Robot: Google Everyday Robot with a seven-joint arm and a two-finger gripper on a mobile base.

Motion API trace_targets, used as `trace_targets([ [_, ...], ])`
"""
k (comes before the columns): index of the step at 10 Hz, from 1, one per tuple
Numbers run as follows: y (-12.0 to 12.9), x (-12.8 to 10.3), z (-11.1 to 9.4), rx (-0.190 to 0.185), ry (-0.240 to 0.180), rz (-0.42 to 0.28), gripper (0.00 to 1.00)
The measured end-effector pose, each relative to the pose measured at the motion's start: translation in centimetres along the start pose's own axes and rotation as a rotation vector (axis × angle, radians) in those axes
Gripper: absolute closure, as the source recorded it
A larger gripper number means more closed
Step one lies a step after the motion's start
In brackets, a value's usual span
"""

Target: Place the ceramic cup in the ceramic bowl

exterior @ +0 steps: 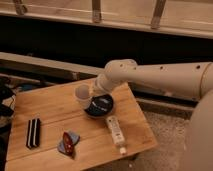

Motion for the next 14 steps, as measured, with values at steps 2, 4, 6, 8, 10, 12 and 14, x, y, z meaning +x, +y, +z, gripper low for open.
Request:
trace_targets([
  [2,-0.2,-0.1,-0.2,-0.003,-0.009,0.003,0.99],
  [4,-0.8,-1.9,0.0,-0.003,-0.018,0.007,0.99],
  [6,-2.8,-4.5,-0.5,0.010,-0.046,0.025,0.99],
  [8,-4.0,-5.8,-0.9,0.023,-0.063,0.045,0.99],
  [10,-5.4,-5.9,-0.8,0.029,-0.065,0.087,0.99],
  [12,-7.6,-5.4,0.9,0.025,-0.060,0.144,0.85],
  [14,-8.6,-5.7,2.0,0.013,-0.069,0.171,0.65],
])
